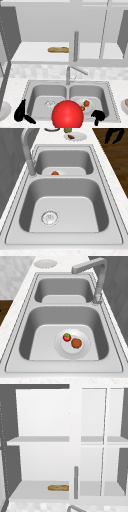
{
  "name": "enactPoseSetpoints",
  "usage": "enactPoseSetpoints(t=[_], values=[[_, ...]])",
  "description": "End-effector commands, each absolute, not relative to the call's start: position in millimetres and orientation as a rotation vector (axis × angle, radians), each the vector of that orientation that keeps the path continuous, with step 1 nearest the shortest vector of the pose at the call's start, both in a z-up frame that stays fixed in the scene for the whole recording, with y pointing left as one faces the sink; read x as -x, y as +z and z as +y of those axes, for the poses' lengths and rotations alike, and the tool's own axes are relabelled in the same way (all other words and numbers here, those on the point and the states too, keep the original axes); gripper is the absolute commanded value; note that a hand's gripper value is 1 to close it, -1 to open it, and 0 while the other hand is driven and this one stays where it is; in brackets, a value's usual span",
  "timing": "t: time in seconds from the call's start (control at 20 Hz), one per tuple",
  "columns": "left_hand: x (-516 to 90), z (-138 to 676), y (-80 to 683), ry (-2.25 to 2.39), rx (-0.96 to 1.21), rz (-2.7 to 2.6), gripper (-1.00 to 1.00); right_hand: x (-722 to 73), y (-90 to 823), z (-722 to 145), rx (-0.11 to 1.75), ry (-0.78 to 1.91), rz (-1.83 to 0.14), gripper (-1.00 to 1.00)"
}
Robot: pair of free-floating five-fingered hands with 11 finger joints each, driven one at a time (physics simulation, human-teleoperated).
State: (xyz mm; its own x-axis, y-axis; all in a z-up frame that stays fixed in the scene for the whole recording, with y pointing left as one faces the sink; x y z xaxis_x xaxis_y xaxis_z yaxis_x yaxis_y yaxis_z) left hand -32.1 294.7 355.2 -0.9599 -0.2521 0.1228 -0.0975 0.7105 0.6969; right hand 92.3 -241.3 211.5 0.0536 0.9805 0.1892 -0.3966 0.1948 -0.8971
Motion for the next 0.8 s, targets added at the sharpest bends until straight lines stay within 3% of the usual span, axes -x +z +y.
enactPoseSetpoints(t=[0.0,0.75], values=[[32.1,289.6,355.2,-1.247,-0.269,-2.602,-1.0,-92.3,211.5,-241.3,0.773,1.223,-0.982,0.0],[32.4,276.3,353.6,-1.368,-0.285,-2.543,-1.0,-92.3,211.5,-241.3,0.773,1.223,-0.982,0.0]])
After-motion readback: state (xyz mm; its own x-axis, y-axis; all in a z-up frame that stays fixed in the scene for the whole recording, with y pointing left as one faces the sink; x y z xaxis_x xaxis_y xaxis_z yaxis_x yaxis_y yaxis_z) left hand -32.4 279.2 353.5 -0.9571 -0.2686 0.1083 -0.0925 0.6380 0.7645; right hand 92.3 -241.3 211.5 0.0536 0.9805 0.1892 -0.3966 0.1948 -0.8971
